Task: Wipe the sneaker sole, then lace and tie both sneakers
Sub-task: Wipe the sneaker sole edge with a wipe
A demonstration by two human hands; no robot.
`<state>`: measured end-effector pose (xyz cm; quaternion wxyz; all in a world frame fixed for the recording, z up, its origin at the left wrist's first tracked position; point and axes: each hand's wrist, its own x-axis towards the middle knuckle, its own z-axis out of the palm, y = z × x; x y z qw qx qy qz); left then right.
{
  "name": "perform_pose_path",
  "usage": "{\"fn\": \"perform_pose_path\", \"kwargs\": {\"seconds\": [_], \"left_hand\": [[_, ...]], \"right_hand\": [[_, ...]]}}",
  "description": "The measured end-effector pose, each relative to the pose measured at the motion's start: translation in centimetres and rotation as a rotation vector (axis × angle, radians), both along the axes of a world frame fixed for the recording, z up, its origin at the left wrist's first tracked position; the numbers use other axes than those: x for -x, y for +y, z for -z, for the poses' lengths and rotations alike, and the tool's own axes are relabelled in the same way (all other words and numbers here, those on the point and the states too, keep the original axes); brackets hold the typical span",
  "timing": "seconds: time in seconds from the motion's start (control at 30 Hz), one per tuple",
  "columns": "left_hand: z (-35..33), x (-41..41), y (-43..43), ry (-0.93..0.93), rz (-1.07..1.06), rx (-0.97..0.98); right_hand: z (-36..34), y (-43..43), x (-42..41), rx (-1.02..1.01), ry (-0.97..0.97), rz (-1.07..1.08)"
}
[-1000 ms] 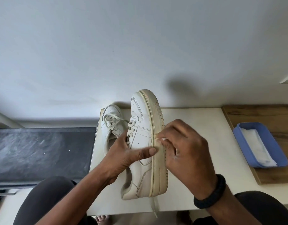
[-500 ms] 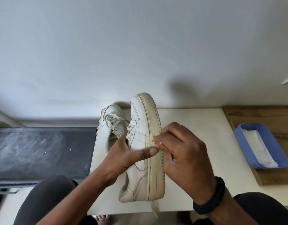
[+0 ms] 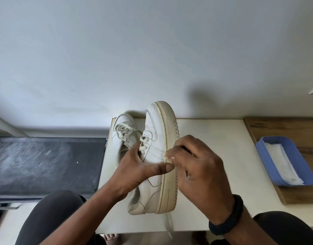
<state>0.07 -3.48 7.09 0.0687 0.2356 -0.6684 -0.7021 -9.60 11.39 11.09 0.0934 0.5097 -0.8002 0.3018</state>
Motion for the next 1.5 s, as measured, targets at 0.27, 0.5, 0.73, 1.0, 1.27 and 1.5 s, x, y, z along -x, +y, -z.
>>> {"fn": "perform_pose_path", "kwargs": {"seconds": [0.27,0.5,0.73,1.0,1.27,1.5], "left_hand": [[0.2,0.0,0.1,-0.023,0.002,0.013],[0.1,0.1,0.1,-0.047,0.022,0.07],[0.1,0.0,0.2,-0.045,0.028,0.093],[0.4,0.0,0.4,-0.068,0.023,0.137],[0.4,0.0,0.4,-0.071,0.054,0.181],[0.5,0.1,0.4,-0.076,0.054,0.224]], "right_hand": [[-0.1,0.2,0.4,0.031,0.044,0.043],[-0.4,0.7,1.9,0.091,0.018,0.119],[-0.3,0.3,1.0,0.041,0.048,0.02],[-0.3,0.5,1.1,0.062,0.07,0.057],[-0.7,0.8,2.2,0.103,0.046,0.127],[-0.6,0.9,2.8,0.13,0.049,0.12]]}}
